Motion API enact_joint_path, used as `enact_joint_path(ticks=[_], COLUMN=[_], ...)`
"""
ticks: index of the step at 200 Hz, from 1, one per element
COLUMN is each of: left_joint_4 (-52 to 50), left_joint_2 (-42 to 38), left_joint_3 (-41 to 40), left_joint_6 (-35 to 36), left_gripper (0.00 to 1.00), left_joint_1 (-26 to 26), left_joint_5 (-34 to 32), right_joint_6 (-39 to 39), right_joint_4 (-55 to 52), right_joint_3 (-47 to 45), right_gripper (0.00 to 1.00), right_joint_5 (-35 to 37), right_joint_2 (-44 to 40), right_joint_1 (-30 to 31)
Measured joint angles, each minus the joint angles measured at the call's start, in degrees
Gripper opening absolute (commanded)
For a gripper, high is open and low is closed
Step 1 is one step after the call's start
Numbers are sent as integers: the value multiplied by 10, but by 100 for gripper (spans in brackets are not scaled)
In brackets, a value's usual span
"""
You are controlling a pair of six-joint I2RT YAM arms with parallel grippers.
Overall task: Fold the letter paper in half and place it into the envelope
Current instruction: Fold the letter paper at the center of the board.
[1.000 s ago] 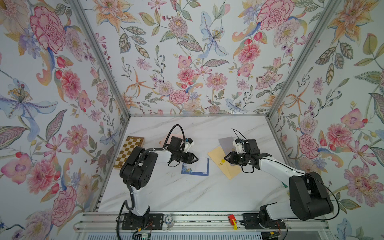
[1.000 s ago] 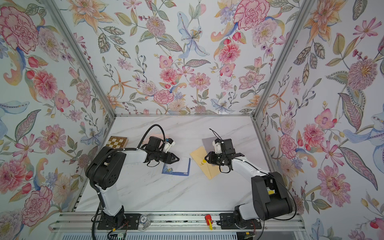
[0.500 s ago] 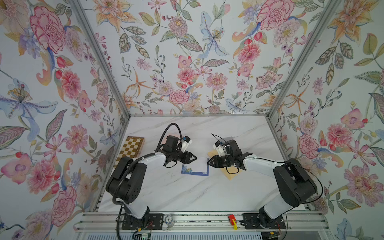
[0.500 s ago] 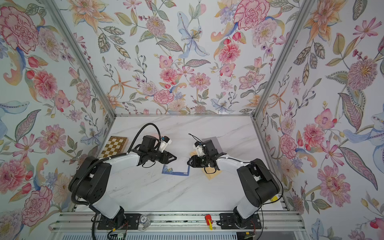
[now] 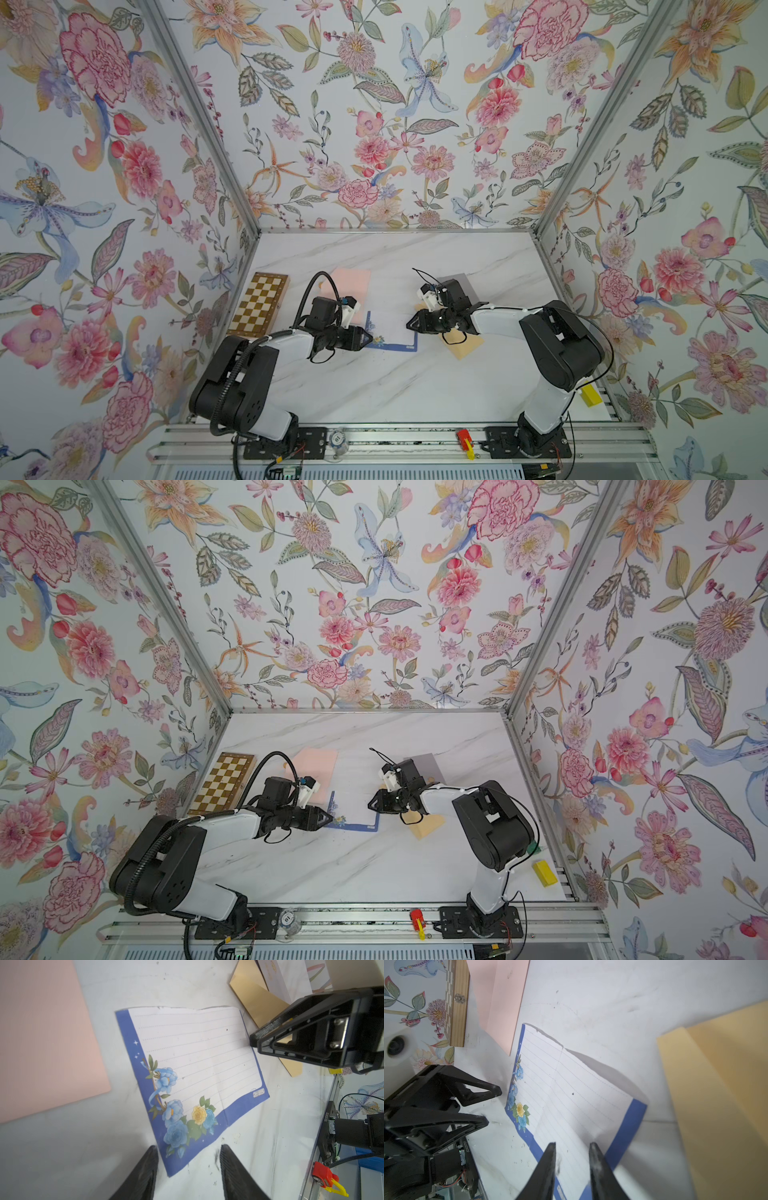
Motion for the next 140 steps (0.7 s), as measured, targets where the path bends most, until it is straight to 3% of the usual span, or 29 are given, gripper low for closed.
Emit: enact_joint_path(ticks=[140], left_joint_4=[73], left_joint_2=[73], left_joint_3=[22], left_joint_6=[4], left_gripper=[52], left_joint_1=[4], left_joint_5=[23], right_joint_6=[-39], right_joint_4=[-51], right_joint_3=[33], right_gripper=[29], right_joint_5=[58], right_joint_2=[15], right_joint_1=[28])
